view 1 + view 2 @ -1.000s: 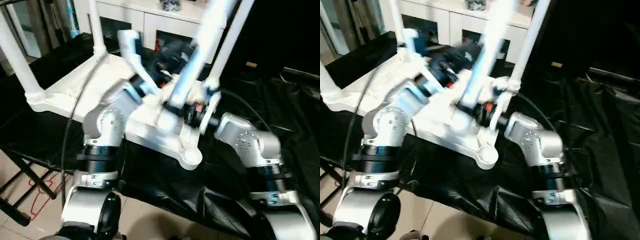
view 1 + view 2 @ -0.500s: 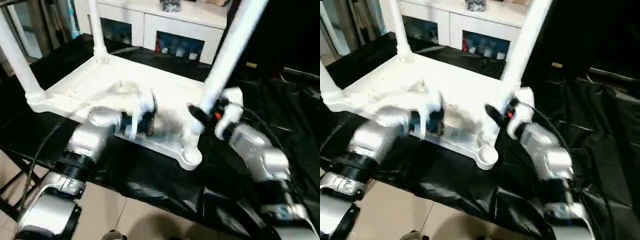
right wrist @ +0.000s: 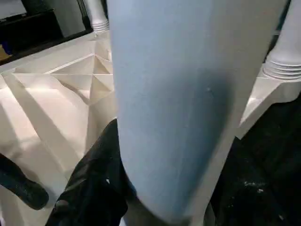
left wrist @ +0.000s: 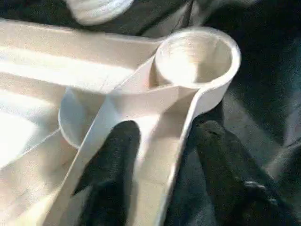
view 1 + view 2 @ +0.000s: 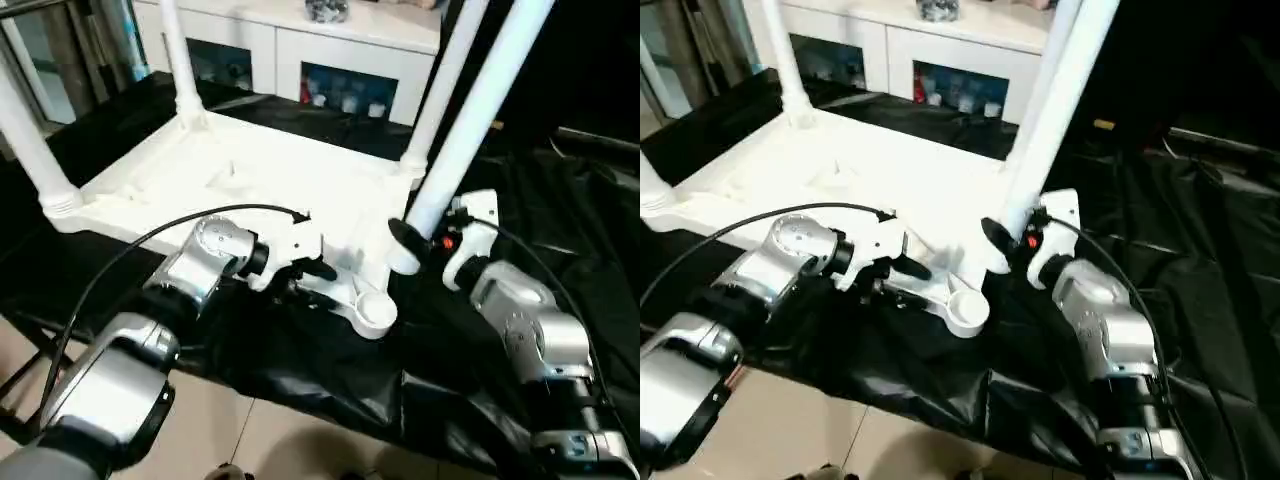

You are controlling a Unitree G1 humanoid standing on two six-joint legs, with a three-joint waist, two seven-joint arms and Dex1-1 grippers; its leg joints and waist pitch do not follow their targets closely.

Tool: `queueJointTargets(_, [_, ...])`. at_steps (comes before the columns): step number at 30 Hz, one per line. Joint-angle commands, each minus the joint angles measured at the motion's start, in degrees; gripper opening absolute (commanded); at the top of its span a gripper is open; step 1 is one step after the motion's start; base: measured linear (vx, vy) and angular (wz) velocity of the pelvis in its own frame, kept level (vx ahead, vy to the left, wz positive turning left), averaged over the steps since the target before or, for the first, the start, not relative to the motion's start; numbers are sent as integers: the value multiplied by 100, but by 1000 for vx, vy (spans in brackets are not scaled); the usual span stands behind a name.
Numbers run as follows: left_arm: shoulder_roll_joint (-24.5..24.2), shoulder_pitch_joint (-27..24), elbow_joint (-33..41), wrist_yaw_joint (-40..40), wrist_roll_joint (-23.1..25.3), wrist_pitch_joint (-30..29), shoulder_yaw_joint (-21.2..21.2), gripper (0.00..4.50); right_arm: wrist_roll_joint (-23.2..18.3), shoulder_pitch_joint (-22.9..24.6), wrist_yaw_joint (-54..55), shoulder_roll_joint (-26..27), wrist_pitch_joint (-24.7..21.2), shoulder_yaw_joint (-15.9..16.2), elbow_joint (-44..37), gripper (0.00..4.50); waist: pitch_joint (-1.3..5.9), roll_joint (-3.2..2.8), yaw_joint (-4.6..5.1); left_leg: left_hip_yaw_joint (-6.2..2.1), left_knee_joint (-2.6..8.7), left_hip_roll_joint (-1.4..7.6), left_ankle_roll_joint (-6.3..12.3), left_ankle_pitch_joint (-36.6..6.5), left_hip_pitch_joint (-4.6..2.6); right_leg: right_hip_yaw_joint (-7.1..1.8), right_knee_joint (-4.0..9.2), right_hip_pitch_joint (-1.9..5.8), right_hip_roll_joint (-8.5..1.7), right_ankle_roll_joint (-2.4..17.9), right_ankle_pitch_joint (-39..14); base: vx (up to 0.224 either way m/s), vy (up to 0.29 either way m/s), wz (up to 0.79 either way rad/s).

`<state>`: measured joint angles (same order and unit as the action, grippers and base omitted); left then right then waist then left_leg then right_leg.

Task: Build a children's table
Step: Pick table leg, then insert table leg to table base

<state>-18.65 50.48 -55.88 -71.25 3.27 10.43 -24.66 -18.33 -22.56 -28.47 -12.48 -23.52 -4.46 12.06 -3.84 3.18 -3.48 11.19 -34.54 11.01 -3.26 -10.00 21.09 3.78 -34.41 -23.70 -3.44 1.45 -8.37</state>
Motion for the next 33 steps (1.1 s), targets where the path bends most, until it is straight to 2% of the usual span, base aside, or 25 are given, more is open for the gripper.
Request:
queueJointTargets(1, [21, 159, -223, 78, 188, 145, -67, 197, 25, 34, 47, -73, -30, -59, -229, 191, 482, -99, -7, -124, 387, 192, -54, -1249, -98, -278, 404, 366, -453, 1032, -1454, 0, 0, 0])
queueJointTargets(2, [44, 227, -398, 82, 232, 195, -88, 180, 10, 69, 58, -84, -59, -60, -284, 191, 478, -131, 0, -123, 386, 190, -44, -1258, -104, -277, 422, 355, -454, 1044, -1485, 0, 0, 0])
queueJointTargets(4, [83, 300, -571, 36, 224, 188, -49, 166, 16, 86, 69, -102, -74, -53, -303, 191, 471, -136, 4, -125, 387, 194, -53, -1320, -114, -273, 425, 350, -456, 1083, -1558, 0, 0, 0])
queueJointTargets(5, [96, 334, -656, 34, 246, 208, -39, 166, 23, 94, 73, -106, -71, -44, -304, 191, 466, -128, 2, -119, 381, 187, -39, -1340, -115, -275, 440, 345, -455, 1093, -1606, 0, 0, 0])
queueJointTargets(7, [115, 388, -794, 27, 307, 253, -33, 138, 28, 96, 77, -109, -67, -36, -299, 191, 470, -111, -2, -119, 378, 185, -13, -1334, -104, -275, 447, 358, -464, 1073, -1693, 0, 0, 0])
queueJointTargets(8, [121, 405, -847, 27, 332, 283, -33, 131, 28, 97, 80, -104, -69, -30, -301, 191, 474, -130, -11, -121, 375, 187, -1, -1310, -111, -276, 446, 352, -470, 1067, -1715, 0, 0, 0])
queueJointTargets(10, [134, 438, -961, 20, 400, 317, -45, 127, 29, 97, 92, -87, -83, -11, -323, 191, 469, -131, -8, -122, 381, 190, 12, -1311, -112, -270, 454, 346, -461, 1048, -1743, 0, 0, 0])
queueJointTargets(14, [151, 495, -1103, 71, 542, 316, -88, 88, 30, 92, 78, -85, -94, 9, -329, 191, 465, -123, -10, -125, 384, 194, 32, -1315, -107, -271, 454, 348, -471, 1058, -1739, 0, 0, 0])
queueJointTargets(18, [147, 525, -1234, -32, 728, 12, -206, 66, 23, 80, 34, -107, -115, 56, -325, 191, 474, -112, -1, -128, 381, 193, 41, -1228, -91, -270, 430, 363, -480, 1080, -1676, 0, 0, 0])
queueJointTargets(19, [185, 522, -1241, -61, 648, -153, -116, 60, 18, 63, 10, -122, -123, 61, -315, 191, 470, -90, 11, -124, 378, 188, 62, -1233, -87, -269, 441, 363, -482, 1086, -1698, 0, 0, 0])
queueJointTargets(20, [187, 522, -1241, -63, 644, -160, -111, 55, 18, 62, 9, -123, -123, 61, -314, 191, 471, -100, 10, -121, 371, 183, 81, -1198, -87, -272, 438, 365, -486, 1103, -1693, 0, 0, 0])
queueJointTargets(21, [263, 515, -1223, -118, 467, -515, 69, 50, 7, 24, -57, -163, -143, 71, -281, 191, 471, -69, 19, -113, 369, 182, 90, -1177, -80, -272, 435, 371, -483, 1110, -1684, 0, 0, 0])
queueJointTargets(24, [369, 452, -1110, -116, 245, -1159, 300, 38, -21, -64, -167, -232, -193, 78, -204, 191, 470, -68, 14, -108, 354, 178, 152, -1078, -74, -266, 416, 380, -491, 1191, -1624, 0, 0, 0])
queueJointTargets(29, [452, 179, -801, 233, 162, -1535, 459, 17, -73, -146, -257, -254, -314, 94, -134, 191, 466, -12, 49, -106, 346, 169, 278, -1026, -52, -247, 454, 375, -478, 1128, -1792, 0, 0, 0])
queueJointTargets(32, [462, 113, -717, 308, 162, -1557, 480, 3, -84, -154, -279, -257, -346, 104, -128, 191, 457, -34, 55, -110, 348, 176, 277, -1083, -61, -241, 474, 359, -476, 1085, -1940, 0, 0, 0])
queueJointTargets(33, [472, 26, -576, 413, 178, -1665, 513, 1, -91, -170, -282, -248, -390, 121, -113, 191, 456, -14, 60, -113, 352, 183, 272, -1098, -63, -238, 473, 359, -479, 1073, -1977, 0, 0, 0])
